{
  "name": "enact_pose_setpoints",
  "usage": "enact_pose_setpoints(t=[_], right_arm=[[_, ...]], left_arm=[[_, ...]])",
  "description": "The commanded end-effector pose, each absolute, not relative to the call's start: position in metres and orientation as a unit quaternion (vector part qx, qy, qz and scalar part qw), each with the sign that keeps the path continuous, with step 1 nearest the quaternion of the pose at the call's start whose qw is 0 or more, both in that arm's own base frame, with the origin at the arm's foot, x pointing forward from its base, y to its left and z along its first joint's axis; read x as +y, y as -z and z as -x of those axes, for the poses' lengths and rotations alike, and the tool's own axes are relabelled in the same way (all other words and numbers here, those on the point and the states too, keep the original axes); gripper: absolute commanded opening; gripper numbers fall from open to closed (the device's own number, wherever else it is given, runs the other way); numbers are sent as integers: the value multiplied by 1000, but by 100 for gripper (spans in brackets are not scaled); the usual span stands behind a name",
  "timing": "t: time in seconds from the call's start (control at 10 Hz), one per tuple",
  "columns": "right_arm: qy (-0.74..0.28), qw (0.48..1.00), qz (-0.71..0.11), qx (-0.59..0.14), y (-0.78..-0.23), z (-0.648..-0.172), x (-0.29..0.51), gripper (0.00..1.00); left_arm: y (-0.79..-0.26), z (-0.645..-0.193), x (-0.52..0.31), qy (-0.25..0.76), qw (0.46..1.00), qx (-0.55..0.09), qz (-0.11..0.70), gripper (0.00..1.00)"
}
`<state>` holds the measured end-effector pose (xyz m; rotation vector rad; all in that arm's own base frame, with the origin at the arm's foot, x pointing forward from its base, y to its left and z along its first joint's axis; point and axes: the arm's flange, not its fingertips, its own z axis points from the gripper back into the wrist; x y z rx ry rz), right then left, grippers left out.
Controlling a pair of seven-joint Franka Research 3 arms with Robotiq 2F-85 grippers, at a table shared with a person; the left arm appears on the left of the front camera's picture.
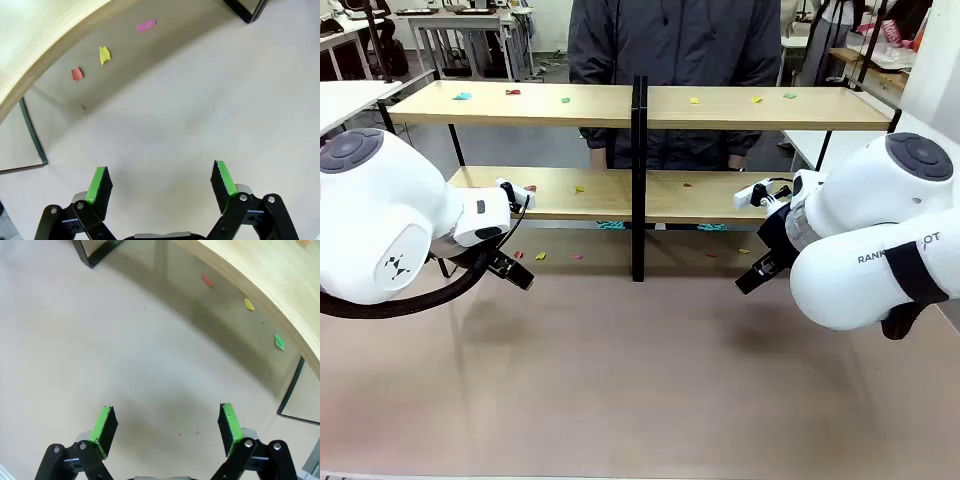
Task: Clean the shelves.
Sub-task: Pick up the Duster when the human hands it over.
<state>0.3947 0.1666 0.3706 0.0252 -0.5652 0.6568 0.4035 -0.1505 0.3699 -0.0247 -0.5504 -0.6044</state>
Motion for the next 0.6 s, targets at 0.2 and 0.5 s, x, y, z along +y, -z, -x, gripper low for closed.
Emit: enact_pose_setpoints(t=[0.2,0.5], right_arm=[[-318,907,-12,-274,-371,-395,167,100],[-318,907,-12,-274,-371,-395,167,100]], left_arm=[[-370,-403,-151,294,917,-268,12,100],[-370,-403,-151,294,917,-268,12,100]])
